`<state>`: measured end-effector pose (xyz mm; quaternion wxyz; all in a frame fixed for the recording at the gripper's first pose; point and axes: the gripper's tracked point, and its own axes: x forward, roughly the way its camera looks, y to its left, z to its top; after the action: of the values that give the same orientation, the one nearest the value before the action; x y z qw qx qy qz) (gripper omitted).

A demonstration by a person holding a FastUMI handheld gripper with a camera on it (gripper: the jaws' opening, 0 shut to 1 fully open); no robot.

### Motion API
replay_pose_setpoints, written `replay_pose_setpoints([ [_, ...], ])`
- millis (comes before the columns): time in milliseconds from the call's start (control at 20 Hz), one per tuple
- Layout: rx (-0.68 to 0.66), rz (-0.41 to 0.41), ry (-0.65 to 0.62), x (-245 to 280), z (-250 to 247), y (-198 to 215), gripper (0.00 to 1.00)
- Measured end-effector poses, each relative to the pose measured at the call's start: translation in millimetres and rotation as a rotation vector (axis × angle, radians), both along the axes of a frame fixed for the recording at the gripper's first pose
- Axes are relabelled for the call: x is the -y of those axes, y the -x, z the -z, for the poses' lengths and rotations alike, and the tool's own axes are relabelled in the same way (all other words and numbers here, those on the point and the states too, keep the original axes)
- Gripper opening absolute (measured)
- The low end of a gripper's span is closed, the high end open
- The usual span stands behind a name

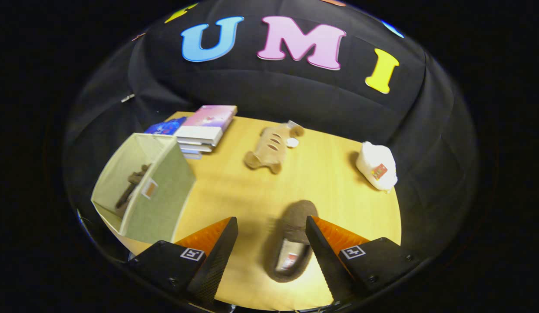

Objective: Open the storage box then place both shoes into the box .Put the left shoe in first, then the right shoe, with the right side of both shoes facing outward in a uniform manner.

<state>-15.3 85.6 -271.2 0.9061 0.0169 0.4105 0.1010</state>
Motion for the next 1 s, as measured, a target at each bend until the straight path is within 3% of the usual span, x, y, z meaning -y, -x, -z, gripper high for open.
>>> replay_pose_setpoints([
  [300, -0.164, -0.002, 0.068, 45, 80, 18, 0.97],
  [600, -0.17, -0.041, 0.192, 54, 127, -5, 0.9],
  [700, -0.165, -0.047, 0.214, 48, 135, -15, 0.81],
  [800, -0.148, -0.051, 0.269, 46, 140, -19, 0.6],
  [950, -0.106, -0.05, 0.354, 43, 136, -23, 0.17],
  [1000, -0.103, -0.054, 0.373, 43, 135, -21, 0.13],
])
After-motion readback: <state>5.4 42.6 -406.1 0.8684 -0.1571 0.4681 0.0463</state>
